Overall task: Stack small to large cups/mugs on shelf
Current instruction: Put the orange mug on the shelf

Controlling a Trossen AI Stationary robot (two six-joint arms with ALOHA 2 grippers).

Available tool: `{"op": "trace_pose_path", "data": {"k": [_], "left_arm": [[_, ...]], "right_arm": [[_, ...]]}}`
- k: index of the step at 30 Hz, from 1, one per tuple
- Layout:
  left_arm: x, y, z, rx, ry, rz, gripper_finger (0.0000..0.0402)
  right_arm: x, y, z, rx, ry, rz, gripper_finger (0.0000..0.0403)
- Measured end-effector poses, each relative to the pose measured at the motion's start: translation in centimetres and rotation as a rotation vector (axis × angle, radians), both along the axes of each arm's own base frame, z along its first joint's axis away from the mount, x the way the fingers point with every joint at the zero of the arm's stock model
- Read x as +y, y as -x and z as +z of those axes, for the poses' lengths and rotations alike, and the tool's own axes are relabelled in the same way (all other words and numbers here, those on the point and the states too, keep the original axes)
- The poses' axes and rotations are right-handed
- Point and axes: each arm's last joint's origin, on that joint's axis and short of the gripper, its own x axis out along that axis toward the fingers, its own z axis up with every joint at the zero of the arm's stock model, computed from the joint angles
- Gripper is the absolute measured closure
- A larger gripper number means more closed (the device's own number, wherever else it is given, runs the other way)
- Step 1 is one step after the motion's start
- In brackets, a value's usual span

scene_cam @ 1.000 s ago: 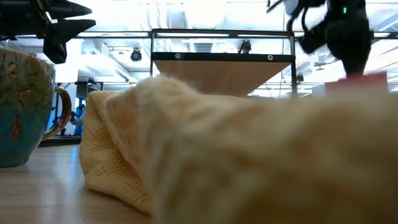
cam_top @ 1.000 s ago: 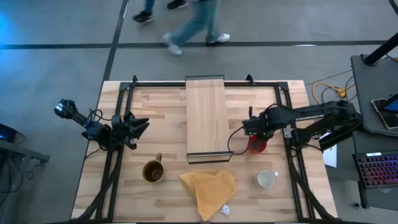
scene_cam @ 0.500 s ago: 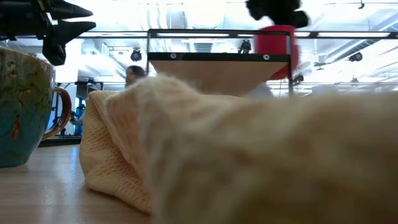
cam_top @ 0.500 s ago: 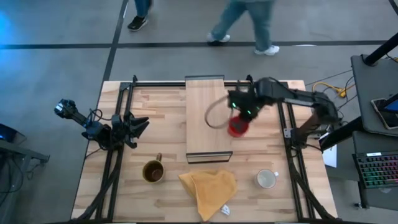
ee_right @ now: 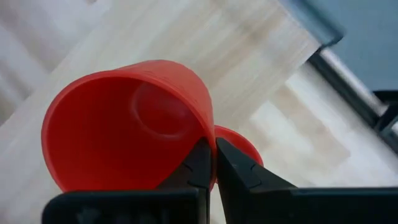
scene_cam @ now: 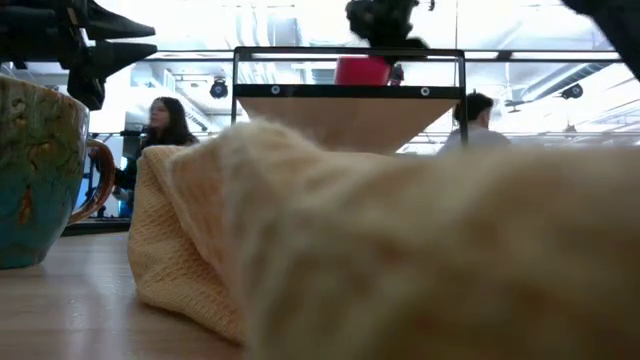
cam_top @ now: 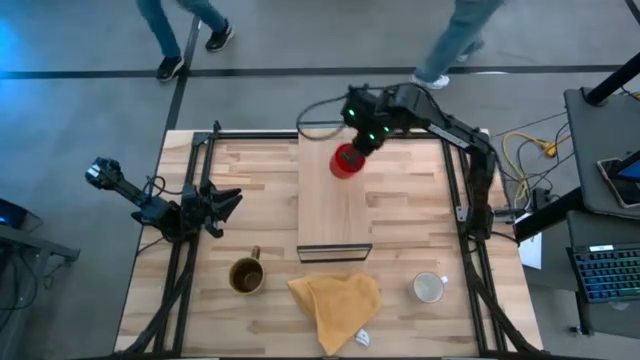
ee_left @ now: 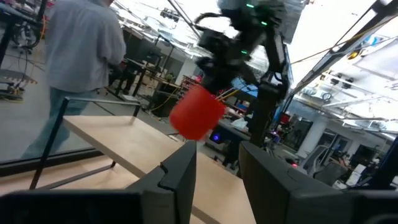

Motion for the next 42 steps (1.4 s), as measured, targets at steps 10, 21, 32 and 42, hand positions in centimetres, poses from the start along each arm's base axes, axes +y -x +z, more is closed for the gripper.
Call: {"op": "trace_pose_path", "data": {"k": [10,21,32,42], "left_arm": [[-0.1,-0.1,-0.1,0.013,-0.008,-0.001,0.0293],[-0.1,-0.2,-0.3,0.023,-0.013,0.002,0.0293],[-0.1,-0.2,-0.3,0.023,-0.012,0.002,0.0293],[-0.1,-0.2,-0.3,0.022,-0.012,0.002,0.0293]], "right_arm": [[-5.3,-1.0,-3.1,0.073,-0.001,-0.044,0.0381],[-4.8,-0.3,-0.4,-0.072,0.072,-0.026,0.0379],[-5.1,-1.6,-1.4,-0.088,0.071,-0.031,0.0379],[-5.5,-2.3,-2.4,-0.070,0.061,-0.030,0.0378]]}}
